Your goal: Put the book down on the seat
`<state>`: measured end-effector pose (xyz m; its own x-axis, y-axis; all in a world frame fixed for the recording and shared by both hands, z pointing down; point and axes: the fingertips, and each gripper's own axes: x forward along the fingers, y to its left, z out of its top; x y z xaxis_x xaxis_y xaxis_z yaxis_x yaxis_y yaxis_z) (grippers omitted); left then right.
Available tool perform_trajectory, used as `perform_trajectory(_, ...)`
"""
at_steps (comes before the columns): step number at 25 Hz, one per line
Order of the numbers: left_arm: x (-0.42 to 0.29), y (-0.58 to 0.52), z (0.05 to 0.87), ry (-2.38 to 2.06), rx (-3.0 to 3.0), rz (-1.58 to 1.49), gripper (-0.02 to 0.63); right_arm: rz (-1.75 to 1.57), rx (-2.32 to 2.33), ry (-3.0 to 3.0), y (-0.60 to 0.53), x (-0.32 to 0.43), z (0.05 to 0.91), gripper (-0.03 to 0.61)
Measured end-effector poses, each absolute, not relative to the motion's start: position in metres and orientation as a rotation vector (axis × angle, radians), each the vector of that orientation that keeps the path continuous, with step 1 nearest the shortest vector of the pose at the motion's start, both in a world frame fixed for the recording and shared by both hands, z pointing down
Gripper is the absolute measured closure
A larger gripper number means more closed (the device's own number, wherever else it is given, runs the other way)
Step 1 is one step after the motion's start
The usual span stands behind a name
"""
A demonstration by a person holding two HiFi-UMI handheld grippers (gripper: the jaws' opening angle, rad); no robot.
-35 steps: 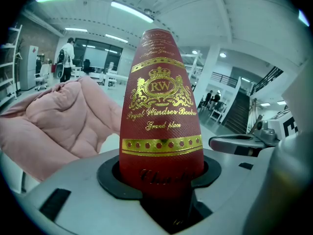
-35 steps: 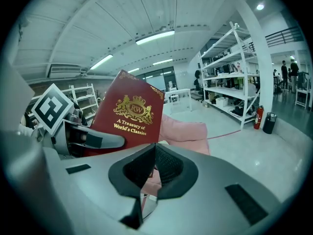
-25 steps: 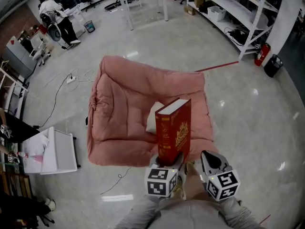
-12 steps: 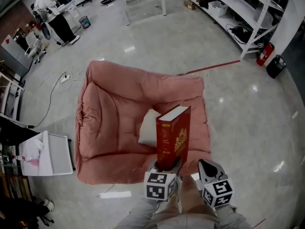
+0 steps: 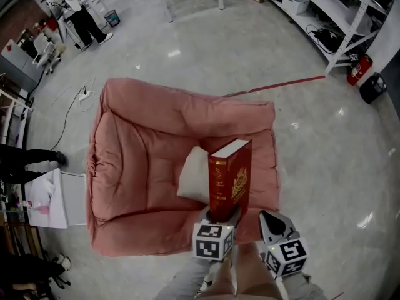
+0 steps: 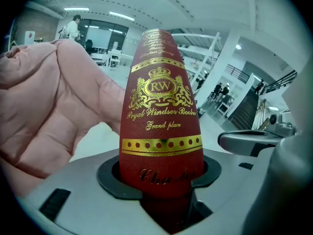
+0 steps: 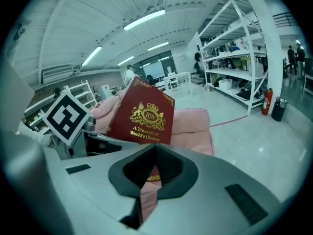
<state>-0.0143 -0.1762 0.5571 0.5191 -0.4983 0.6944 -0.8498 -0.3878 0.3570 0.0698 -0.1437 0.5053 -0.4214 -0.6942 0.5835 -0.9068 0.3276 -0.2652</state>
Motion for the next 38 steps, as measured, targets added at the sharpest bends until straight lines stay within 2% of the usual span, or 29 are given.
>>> perform_trajectory(38,0.016,-0.230,0.737,-0.920,1.724,0.800,0.367,1.044,1.392,-2.157,-0.181,0.078,0.582,0.574)
